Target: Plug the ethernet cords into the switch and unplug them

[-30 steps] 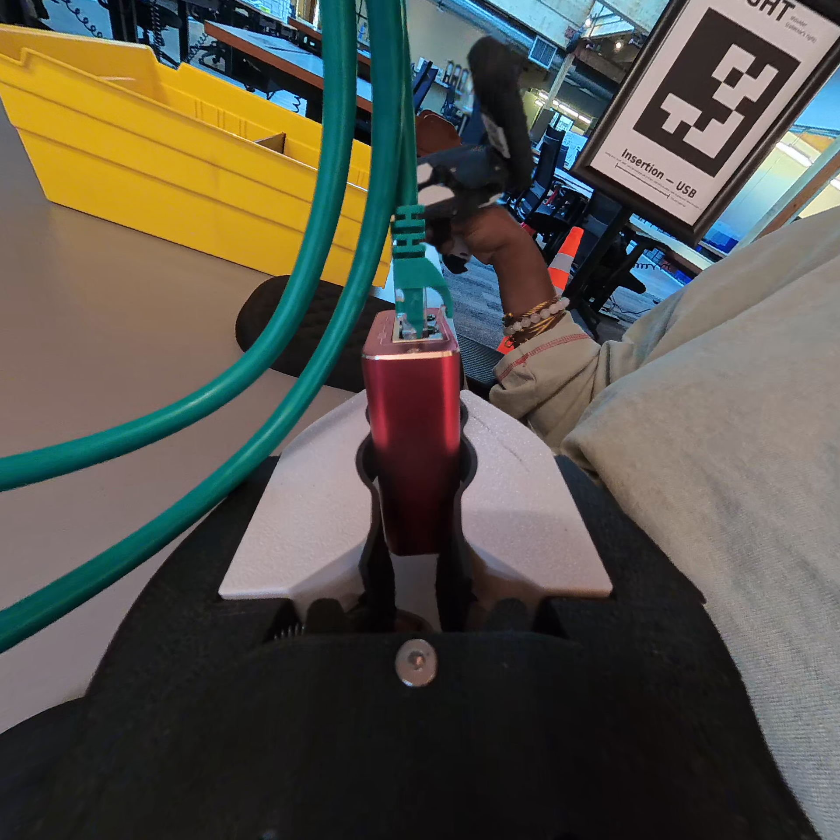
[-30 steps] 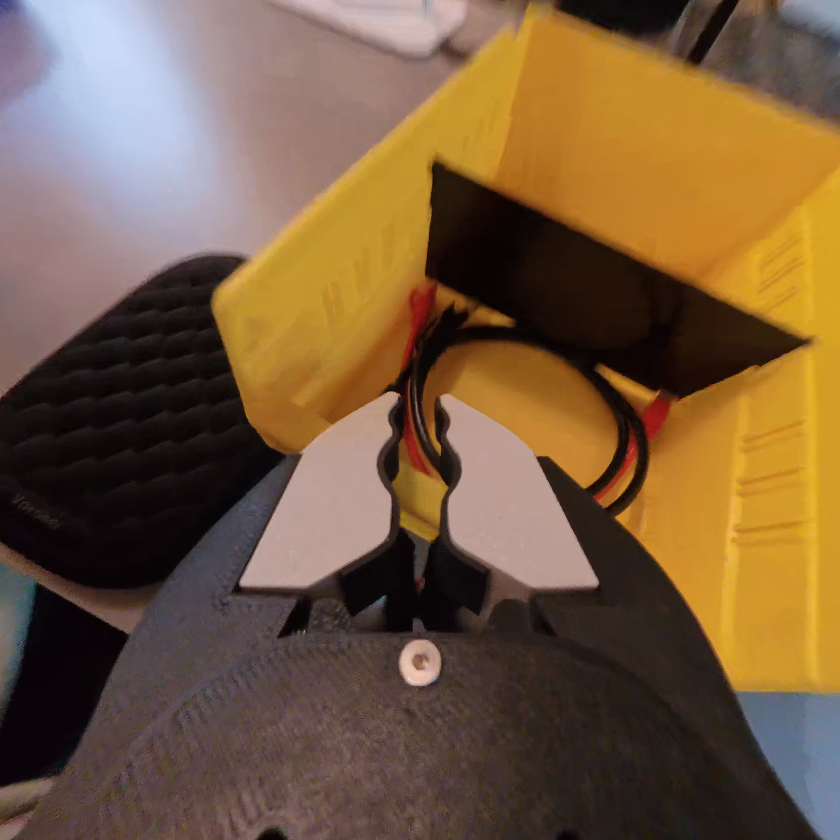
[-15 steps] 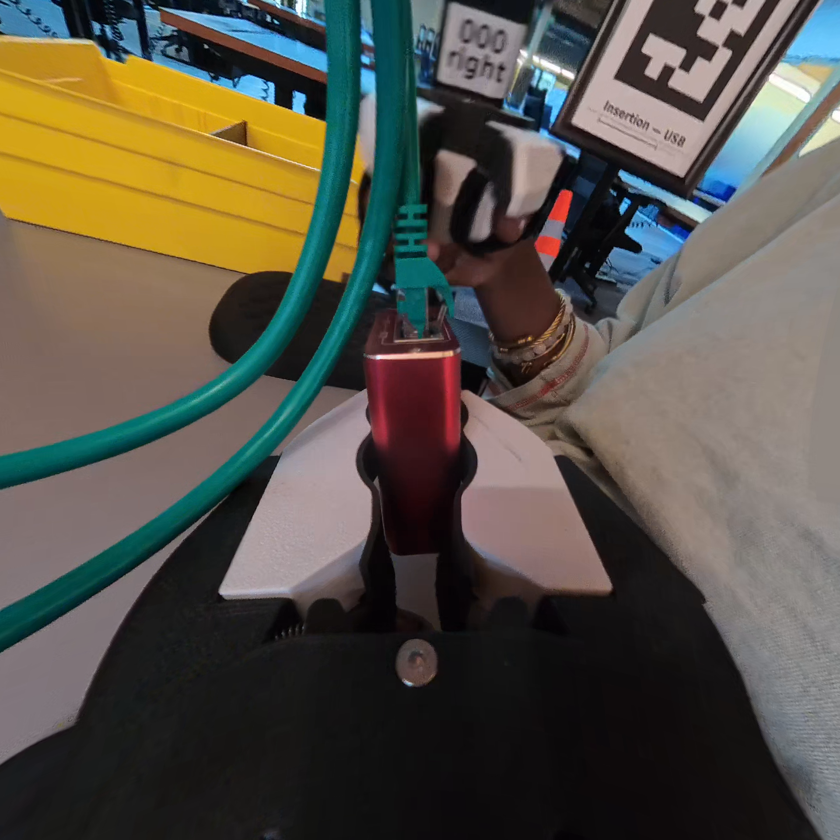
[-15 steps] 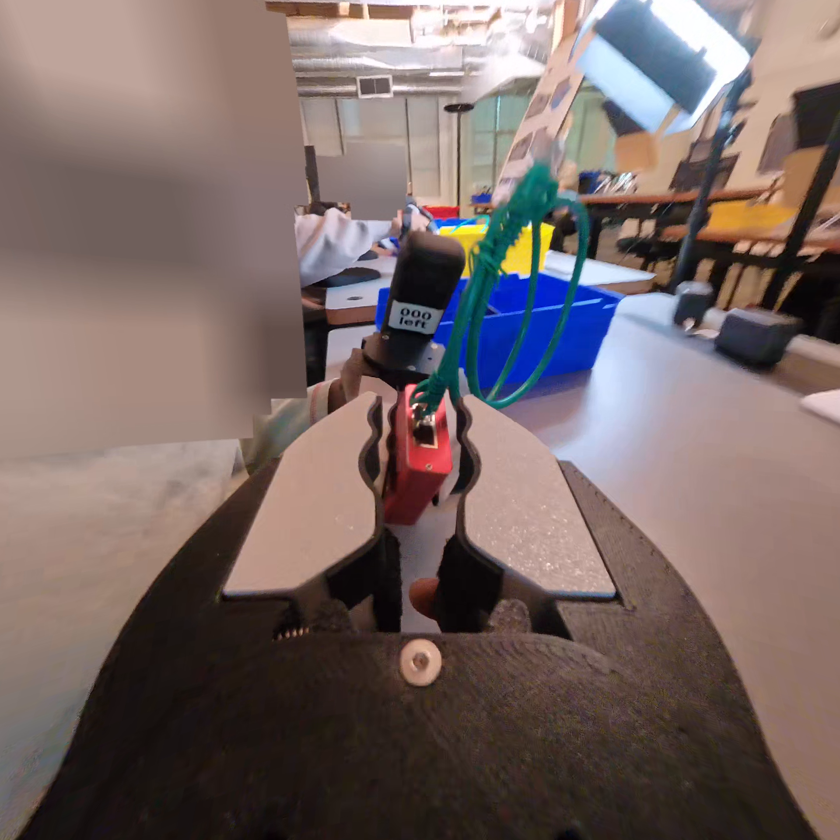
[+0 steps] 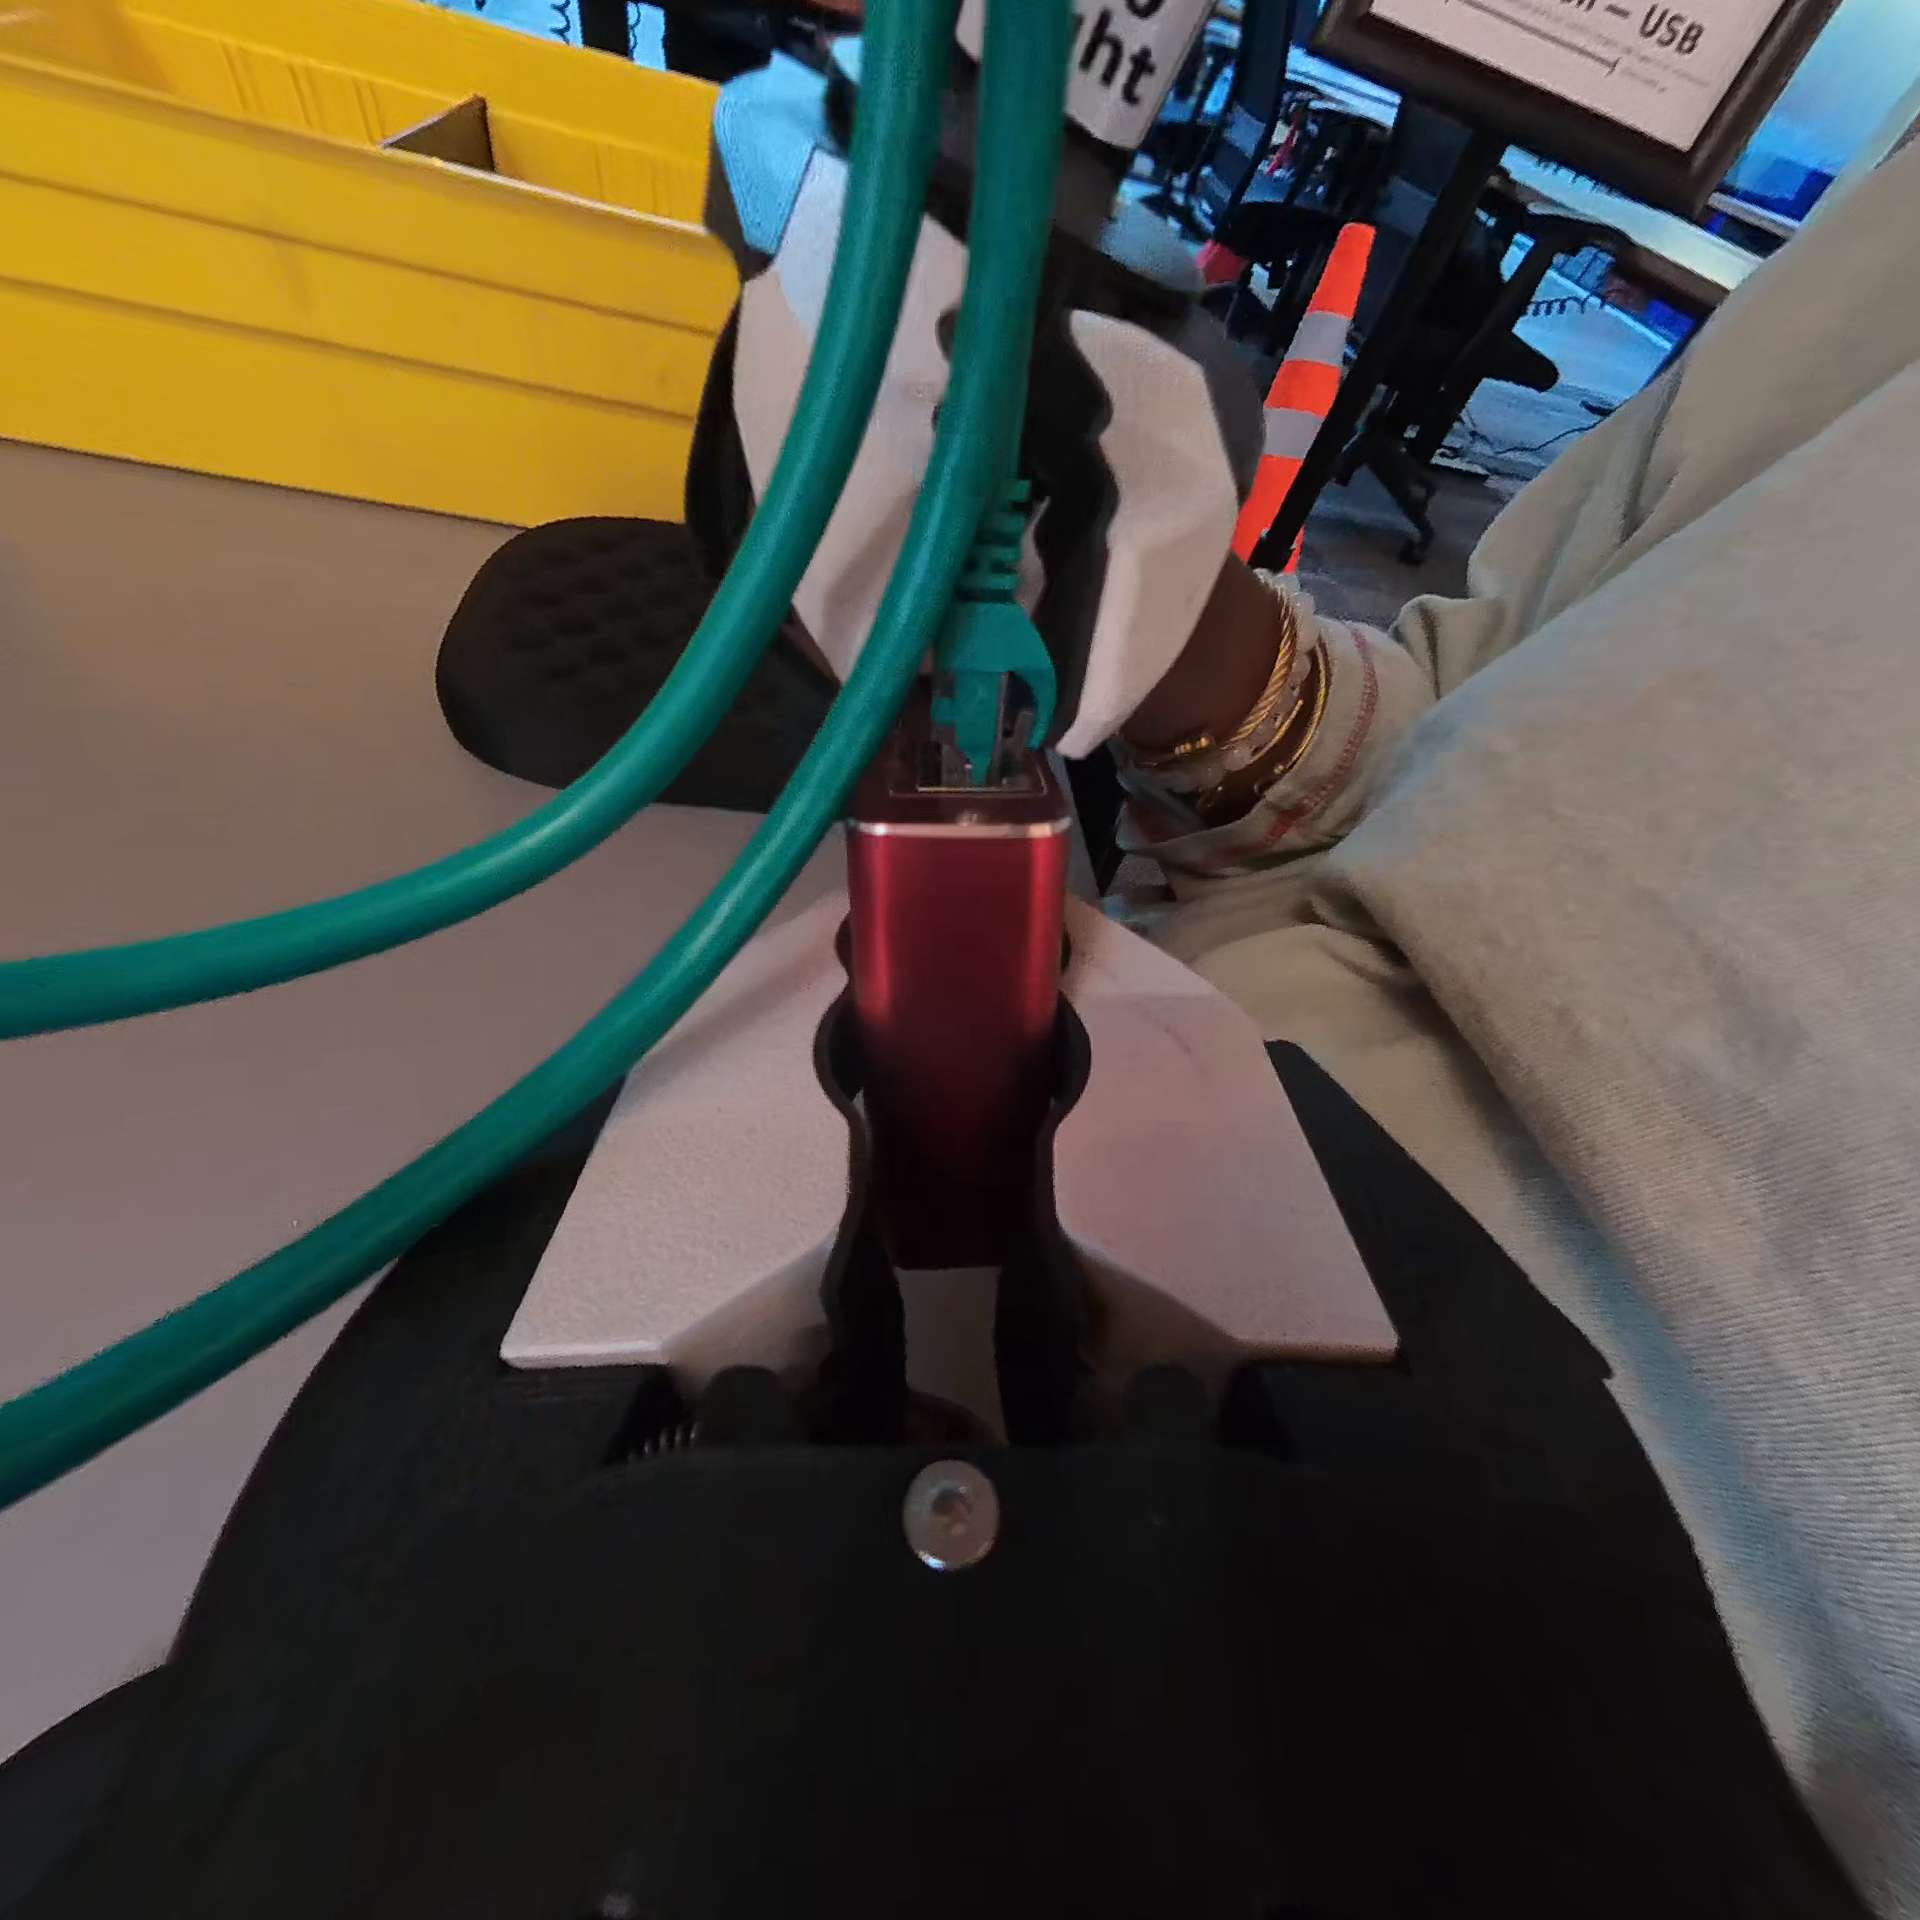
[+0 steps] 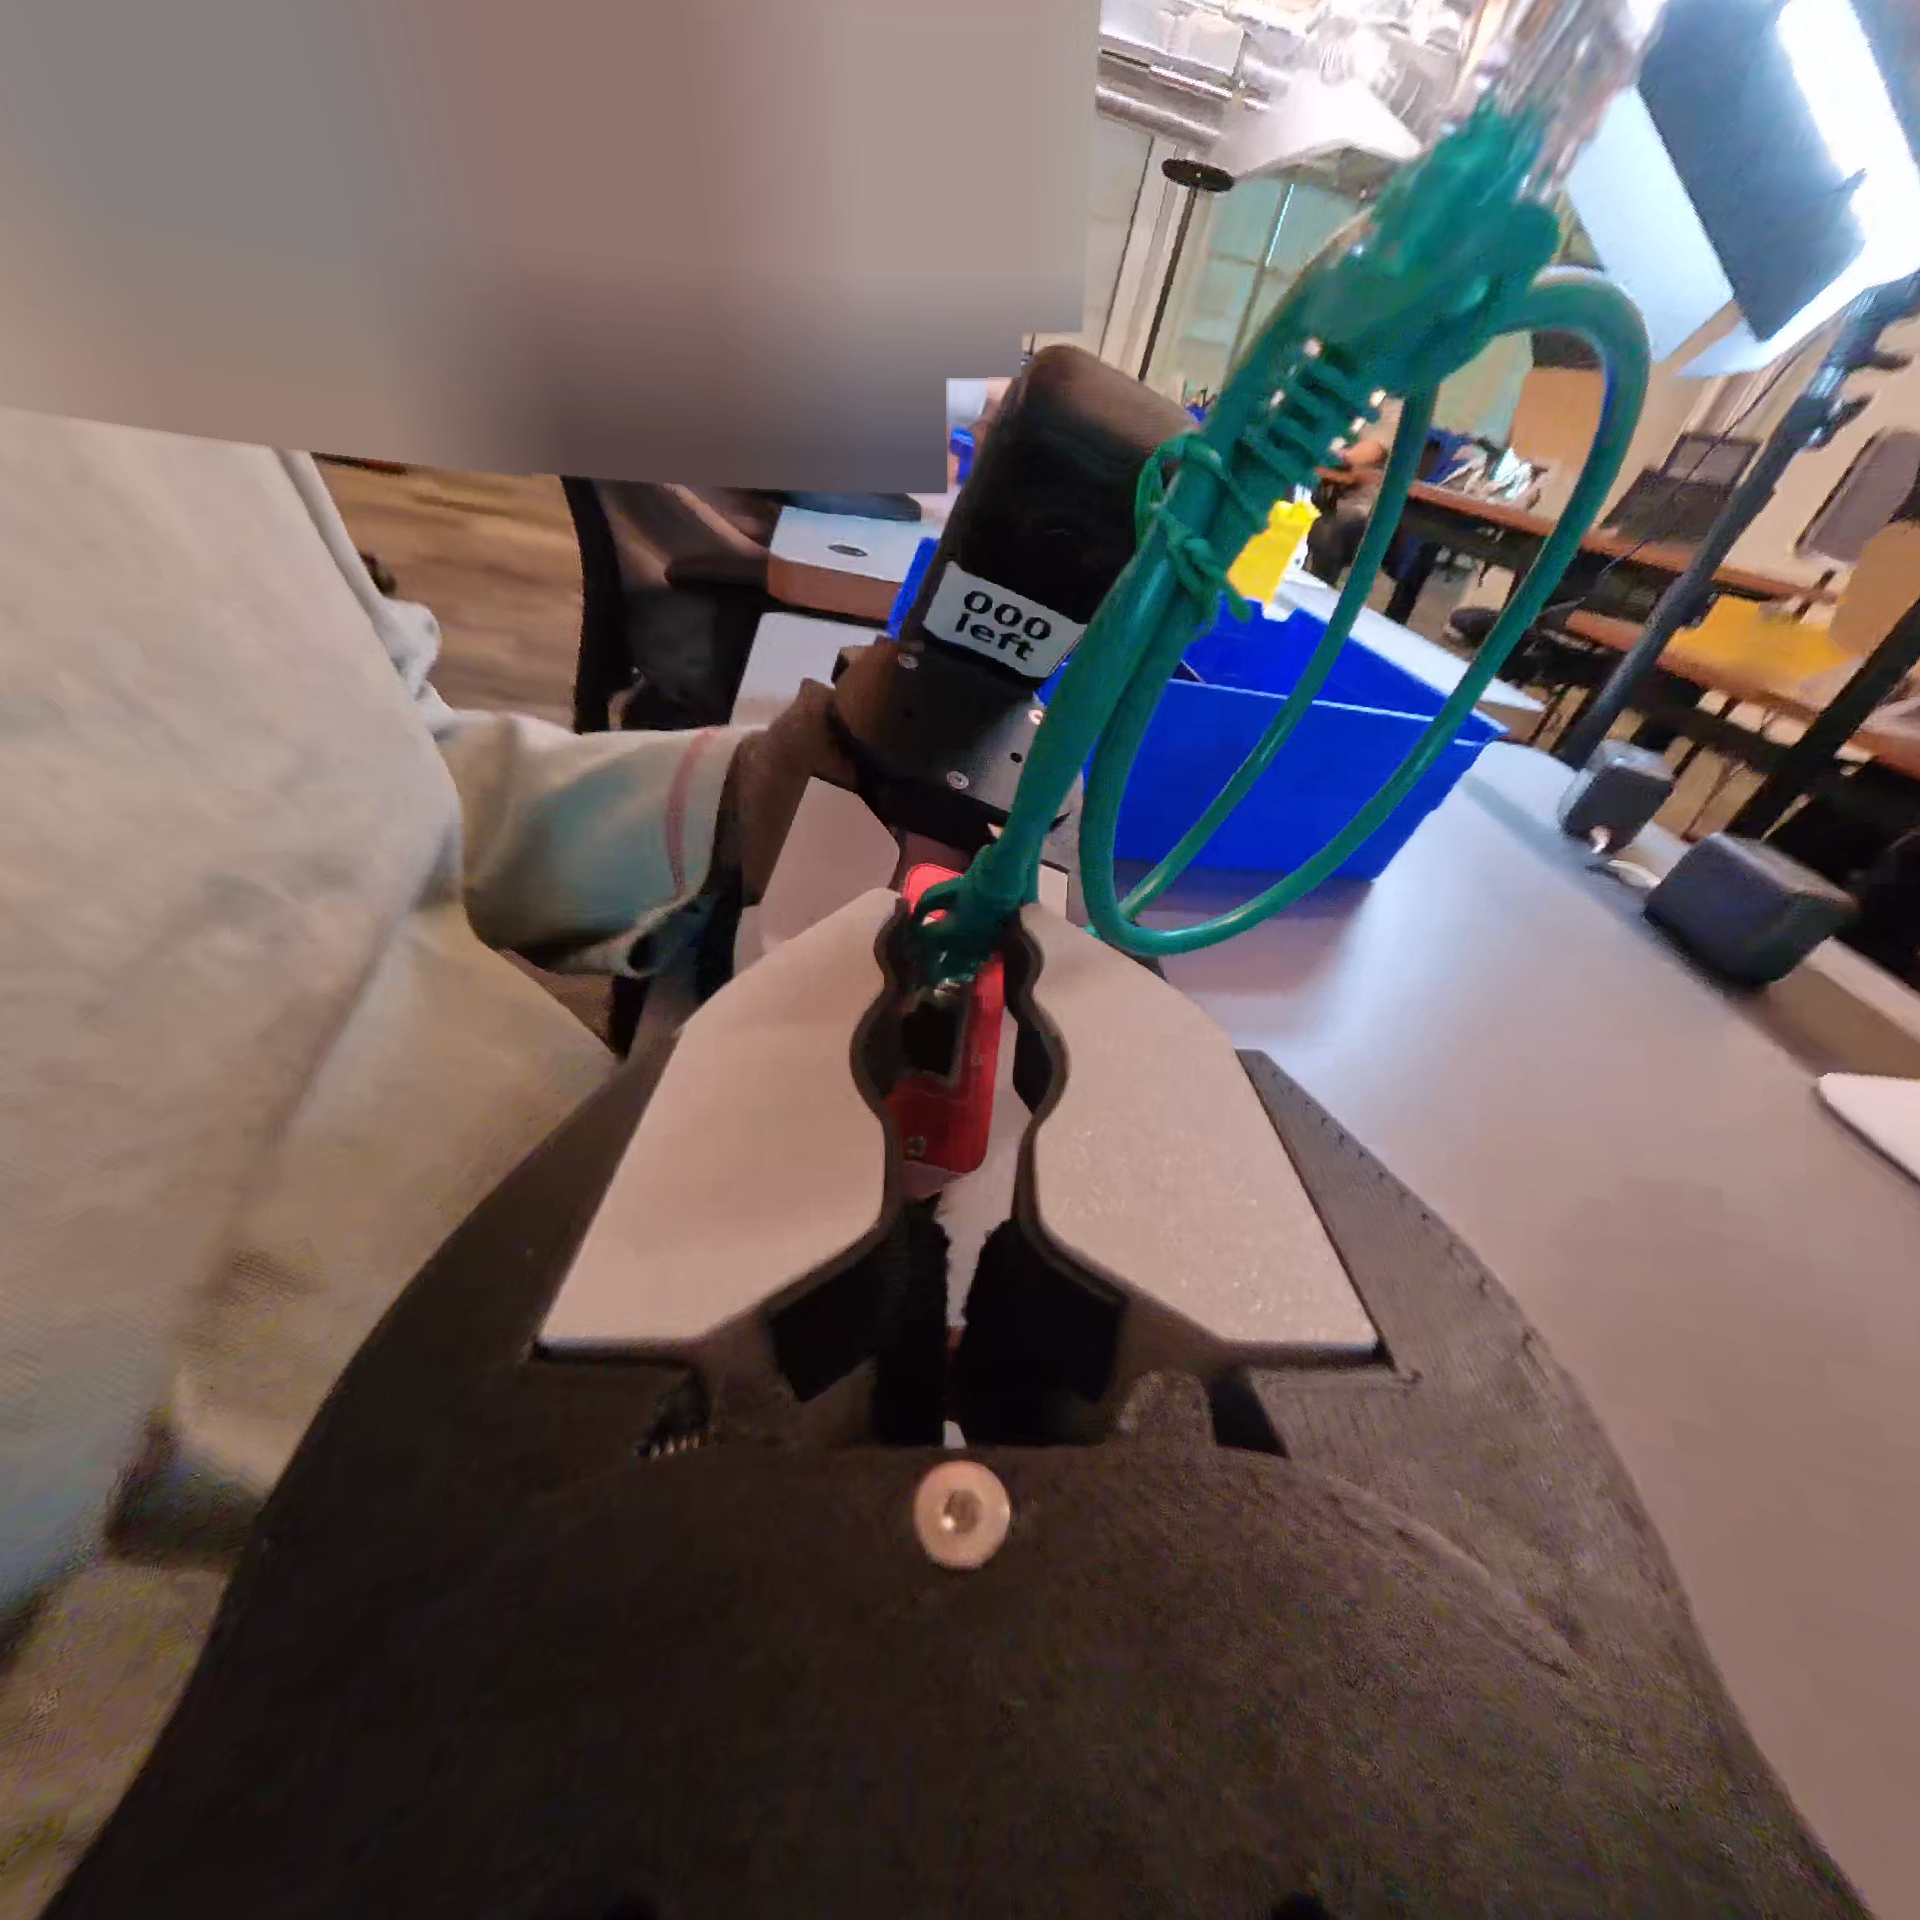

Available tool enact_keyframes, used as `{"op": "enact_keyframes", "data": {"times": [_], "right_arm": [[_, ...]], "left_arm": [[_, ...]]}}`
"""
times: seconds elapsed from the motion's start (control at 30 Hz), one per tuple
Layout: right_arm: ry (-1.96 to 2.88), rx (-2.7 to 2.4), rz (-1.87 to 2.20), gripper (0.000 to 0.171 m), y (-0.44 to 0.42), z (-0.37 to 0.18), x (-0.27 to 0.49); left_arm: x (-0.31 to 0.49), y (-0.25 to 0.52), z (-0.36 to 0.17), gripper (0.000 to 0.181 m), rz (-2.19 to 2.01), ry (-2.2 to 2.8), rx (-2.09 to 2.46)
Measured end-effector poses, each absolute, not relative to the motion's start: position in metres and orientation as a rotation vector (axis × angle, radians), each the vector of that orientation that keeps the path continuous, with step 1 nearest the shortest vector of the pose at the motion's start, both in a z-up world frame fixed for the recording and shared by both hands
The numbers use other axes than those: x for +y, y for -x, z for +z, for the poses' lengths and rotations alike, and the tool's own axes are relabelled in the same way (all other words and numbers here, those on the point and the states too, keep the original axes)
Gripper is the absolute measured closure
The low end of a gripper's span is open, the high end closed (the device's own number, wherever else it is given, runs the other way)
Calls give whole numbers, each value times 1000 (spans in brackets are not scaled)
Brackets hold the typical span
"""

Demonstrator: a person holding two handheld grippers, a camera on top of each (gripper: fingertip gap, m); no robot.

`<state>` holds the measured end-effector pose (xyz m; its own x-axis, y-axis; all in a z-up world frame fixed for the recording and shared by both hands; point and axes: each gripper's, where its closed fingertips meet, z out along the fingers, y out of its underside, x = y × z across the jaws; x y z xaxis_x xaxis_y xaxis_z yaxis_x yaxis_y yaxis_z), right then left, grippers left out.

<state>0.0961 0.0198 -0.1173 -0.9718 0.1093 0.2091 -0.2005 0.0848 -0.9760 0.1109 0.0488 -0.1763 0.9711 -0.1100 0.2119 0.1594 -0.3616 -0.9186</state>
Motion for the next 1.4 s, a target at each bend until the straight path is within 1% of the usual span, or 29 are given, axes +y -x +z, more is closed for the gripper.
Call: {"op": "enact_keyframes", "data": {"times": [0.1,0.13,0.17,0.4,0.63,0.67,0.73,0.77,0.83,0.93,1.0,1.07,1.17,1.3,1.4], "right_arm": [[-119,-2107,1942,153,-93,-121,19],[-128,-2093,1914,153,-91,-122,19],[-132,-2076,1896,153,-89,-123,19],[-87,-1910,1928,153,-81,-114,15],[-82,-1792,2209,156,-90,-100,15],[-62,-1692,2295,156,-91,-89,21],[22,-1389,2505,158,-86,-54,64],[47,-1344,2481,158,-83,-48,84],[118,-1440,2219,158,-74,-54,113],[275,-1517,1859,158,-65,-47,162],[436,-1561,1505,158,-56,-54,203],[571,-1553,1186,157,-55,-59,249],[713,-1511,811,157,-64,-64,307],[702,-1660,169,157,-70,-103,364],[615,-1974,-41,157,-68,-160,369]], "left_arm": [[50,-108,-183,150,-260,1966,-58],[51,-107,-185,152,-259,1982,-73],[51,-106,-187,149,-263,1991,-82],[50,-103,-178,150,-316,1922,-126],[47,-112,-164,151,-387,1837,-54],[46,-114,-165,153,-395,1846,-42],[44,-137,-182,152,-420,1963,126],[45,-144,-189,152,-360,2011,208],[45,-147,-193,152,-323,2033,255],[45,-134,-178,152,-383,1939,124],[43,-124,-167,153,-395,1862,41],[42,-118,-162,153,-403,1825,-11],[43,-118,-164,152,-400,1836,-8],[43,-120,-165,152,-397,1847,7],[43,-119,-164,153,-400,1842,-1]]}}
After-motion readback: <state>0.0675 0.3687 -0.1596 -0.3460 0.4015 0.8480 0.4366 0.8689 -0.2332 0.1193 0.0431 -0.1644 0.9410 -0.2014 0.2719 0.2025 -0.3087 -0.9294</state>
